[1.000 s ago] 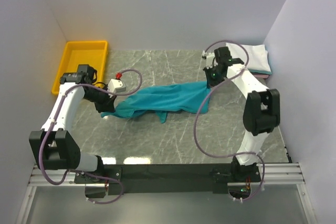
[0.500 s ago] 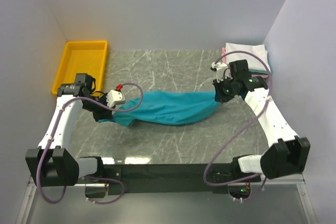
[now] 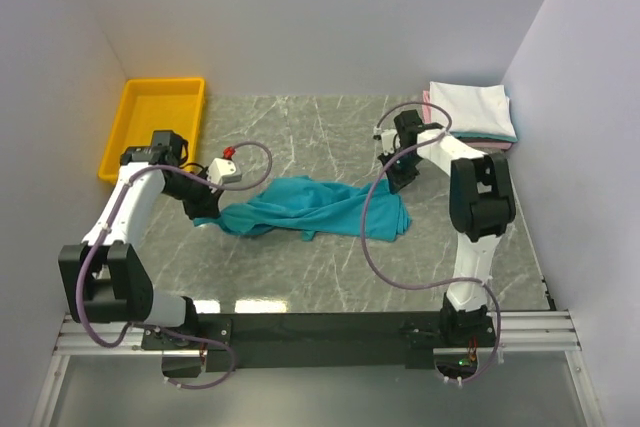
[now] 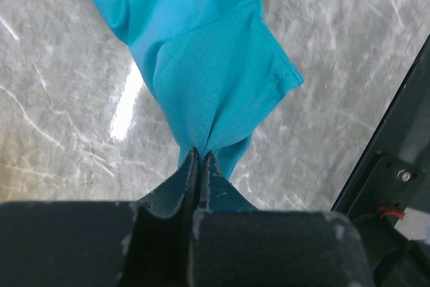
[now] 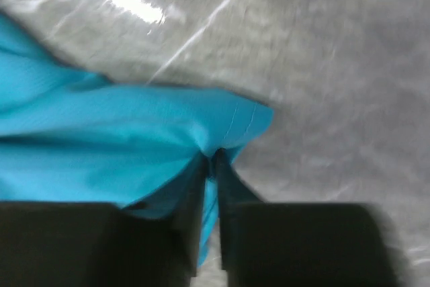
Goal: Fold and stack the t-shirts
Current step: Flatten the tshirt out
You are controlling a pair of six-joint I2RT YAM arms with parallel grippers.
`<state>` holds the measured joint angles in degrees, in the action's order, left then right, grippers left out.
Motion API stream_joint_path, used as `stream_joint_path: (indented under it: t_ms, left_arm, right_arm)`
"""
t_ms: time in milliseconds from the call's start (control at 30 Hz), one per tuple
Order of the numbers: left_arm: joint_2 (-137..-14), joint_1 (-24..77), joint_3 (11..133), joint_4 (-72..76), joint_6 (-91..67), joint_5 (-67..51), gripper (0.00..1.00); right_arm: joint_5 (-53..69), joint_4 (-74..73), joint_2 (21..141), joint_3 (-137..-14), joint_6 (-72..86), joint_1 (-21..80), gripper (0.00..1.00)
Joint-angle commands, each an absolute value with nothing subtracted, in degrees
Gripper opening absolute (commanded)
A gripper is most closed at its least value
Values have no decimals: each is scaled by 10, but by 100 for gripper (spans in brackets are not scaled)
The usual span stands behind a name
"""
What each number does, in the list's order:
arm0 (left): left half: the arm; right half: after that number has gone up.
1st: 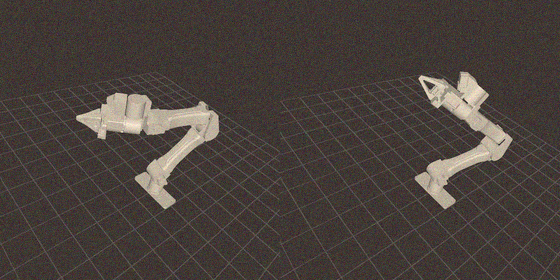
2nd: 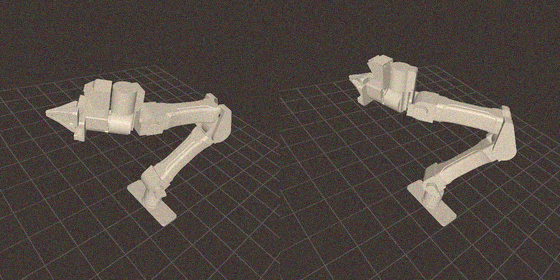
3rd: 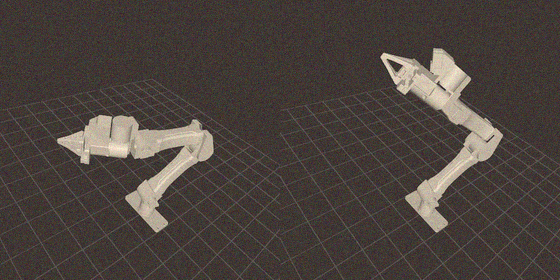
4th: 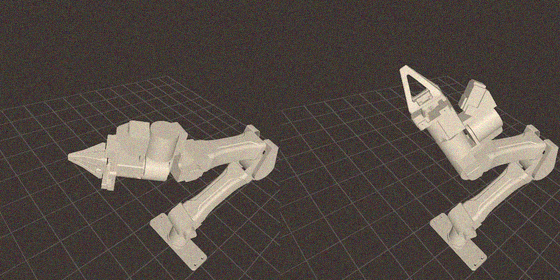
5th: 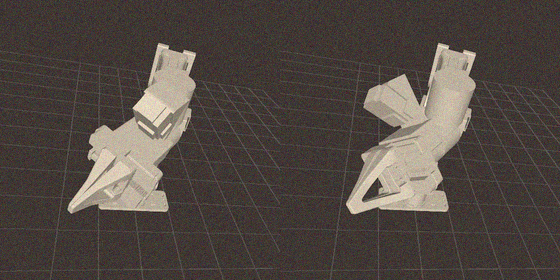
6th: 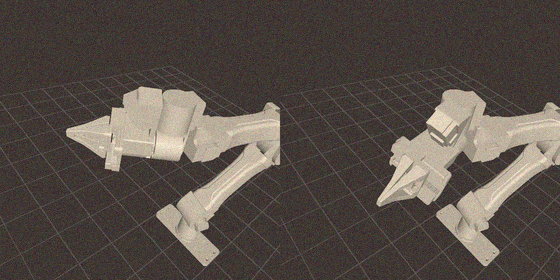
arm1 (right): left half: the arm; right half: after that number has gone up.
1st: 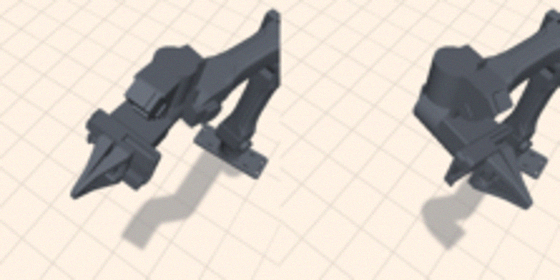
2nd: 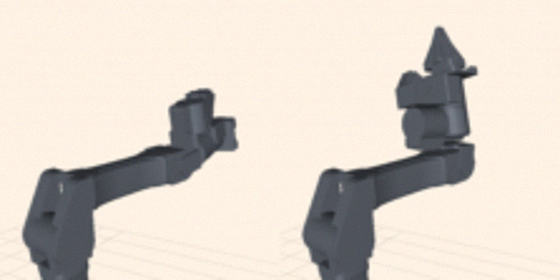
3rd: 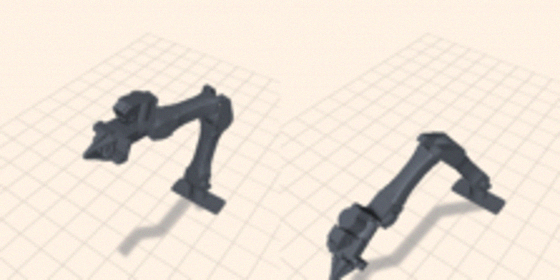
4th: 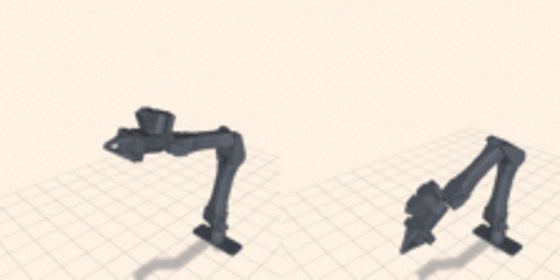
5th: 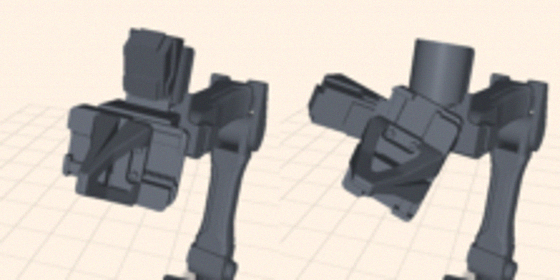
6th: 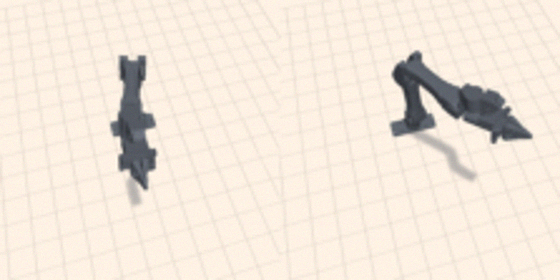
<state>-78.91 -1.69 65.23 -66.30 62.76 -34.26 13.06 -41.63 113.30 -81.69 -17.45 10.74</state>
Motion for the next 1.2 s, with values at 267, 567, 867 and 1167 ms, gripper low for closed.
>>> stream_joint_path:
  t_ms: [267,567,867,1167]
  left_arm:
    - [-847,-18,693,-636,563,-391,1]
    - [-875,-18,715,-632,528,-408,1]
    - [-882,-18,721,-628,519,-397,1]
    - [-882,-18,708,-617,520,-383,1]
  right_arm:
    - [111,-415,872,-729,-238,110,66]
    - [106,-440,792,-593,-284,229,24]
    - [11,-317,859,-505,-257,302,30]
    - [39,-305,899,-497,-243,314,32]
